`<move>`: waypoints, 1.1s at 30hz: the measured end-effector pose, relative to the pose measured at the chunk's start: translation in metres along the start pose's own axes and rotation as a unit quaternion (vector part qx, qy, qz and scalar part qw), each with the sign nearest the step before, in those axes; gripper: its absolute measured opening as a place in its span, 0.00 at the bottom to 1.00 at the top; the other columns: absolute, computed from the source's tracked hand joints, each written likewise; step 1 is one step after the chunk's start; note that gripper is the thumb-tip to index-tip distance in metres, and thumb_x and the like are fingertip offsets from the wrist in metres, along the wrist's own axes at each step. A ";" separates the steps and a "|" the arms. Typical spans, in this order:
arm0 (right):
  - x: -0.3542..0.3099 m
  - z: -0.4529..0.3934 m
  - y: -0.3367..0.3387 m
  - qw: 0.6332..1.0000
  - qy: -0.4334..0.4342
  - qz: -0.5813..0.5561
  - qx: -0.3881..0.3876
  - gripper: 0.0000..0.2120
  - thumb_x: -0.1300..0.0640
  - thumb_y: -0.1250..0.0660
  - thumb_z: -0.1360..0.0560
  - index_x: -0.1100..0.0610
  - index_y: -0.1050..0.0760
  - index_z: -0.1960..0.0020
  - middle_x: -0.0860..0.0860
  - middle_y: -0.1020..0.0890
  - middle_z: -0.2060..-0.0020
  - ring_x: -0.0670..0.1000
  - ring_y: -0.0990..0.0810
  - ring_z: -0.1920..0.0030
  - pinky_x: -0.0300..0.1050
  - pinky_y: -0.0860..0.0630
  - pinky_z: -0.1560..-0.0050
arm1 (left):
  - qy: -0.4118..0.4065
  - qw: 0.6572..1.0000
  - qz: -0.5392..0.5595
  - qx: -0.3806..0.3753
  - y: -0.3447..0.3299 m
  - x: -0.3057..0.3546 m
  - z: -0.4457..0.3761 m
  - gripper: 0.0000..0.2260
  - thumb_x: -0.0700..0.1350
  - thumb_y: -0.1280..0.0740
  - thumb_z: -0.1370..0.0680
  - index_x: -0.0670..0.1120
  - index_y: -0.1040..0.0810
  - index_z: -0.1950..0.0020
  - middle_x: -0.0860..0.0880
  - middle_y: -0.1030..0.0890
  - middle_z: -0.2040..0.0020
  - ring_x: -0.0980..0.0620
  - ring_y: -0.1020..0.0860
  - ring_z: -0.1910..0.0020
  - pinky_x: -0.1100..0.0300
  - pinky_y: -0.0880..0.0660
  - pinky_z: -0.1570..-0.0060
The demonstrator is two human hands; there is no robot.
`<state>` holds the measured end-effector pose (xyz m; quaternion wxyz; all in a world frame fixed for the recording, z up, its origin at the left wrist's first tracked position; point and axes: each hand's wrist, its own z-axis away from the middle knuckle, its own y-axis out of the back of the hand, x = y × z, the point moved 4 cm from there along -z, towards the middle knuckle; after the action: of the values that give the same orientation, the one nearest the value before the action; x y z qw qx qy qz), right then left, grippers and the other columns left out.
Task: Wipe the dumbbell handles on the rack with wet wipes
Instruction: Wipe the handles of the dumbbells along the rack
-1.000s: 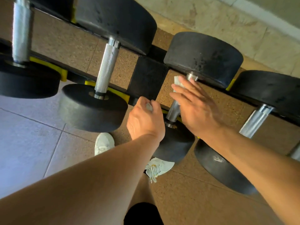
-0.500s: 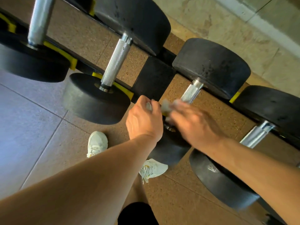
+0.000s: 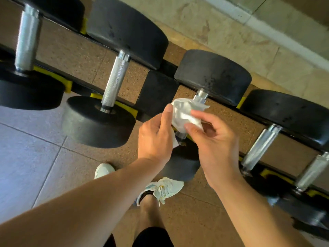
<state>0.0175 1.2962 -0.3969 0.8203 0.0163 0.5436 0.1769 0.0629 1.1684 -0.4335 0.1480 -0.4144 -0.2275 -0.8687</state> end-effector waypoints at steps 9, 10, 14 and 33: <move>-0.002 0.018 -0.009 0.985 -0.109 -0.132 0.007 0.28 0.68 0.27 0.28 0.46 0.26 0.34 0.49 0.16 0.46 0.47 0.17 0.43 0.45 0.21 0.43 | 0.106 0.980 0.074 -0.149 0.042 0.004 -0.007 0.10 0.58 0.27 0.27 0.52 0.16 0.54 0.49 0.14 0.56 0.47 0.16 0.52 0.41 0.20 0.46; -0.001 0.019 -0.007 0.971 -0.140 -0.187 0.044 0.24 0.66 0.29 0.26 0.48 0.25 0.34 0.50 0.16 0.46 0.48 0.17 0.43 0.46 0.21 0.42 | 0.113 0.977 0.078 -0.163 0.044 0.006 -0.006 0.12 0.59 0.26 0.28 0.53 0.15 0.53 0.49 0.14 0.55 0.46 0.16 0.52 0.39 0.21 0.45; 0.007 0.030 -0.011 0.920 -0.250 -0.285 0.102 0.18 0.48 0.31 0.24 0.54 0.24 0.37 0.54 0.16 0.44 0.51 0.15 0.46 0.48 0.22 0.39 | 0.106 0.968 0.082 -0.211 0.045 0.014 0.001 0.21 0.62 0.25 0.36 0.51 0.16 0.48 0.49 0.14 0.53 0.49 0.15 0.52 0.43 0.20 0.44; -0.014 0.034 -0.012 0.990 -0.034 0.080 -0.111 0.17 0.41 0.30 0.26 0.44 0.19 0.39 0.41 0.16 0.44 0.43 0.19 0.44 0.37 0.25 0.49 | 0.041 0.935 -0.027 -0.351 0.049 0.035 0.020 0.17 0.58 0.39 0.20 0.51 0.16 0.59 0.48 0.19 0.67 0.54 0.23 0.69 0.61 0.28 0.64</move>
<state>0.0462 1.2860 -0.3737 0.8180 -0.0252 0.4897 0.3007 0.0757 1.1346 -0.3814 -0.0211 -0.3973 0.0877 -0.9133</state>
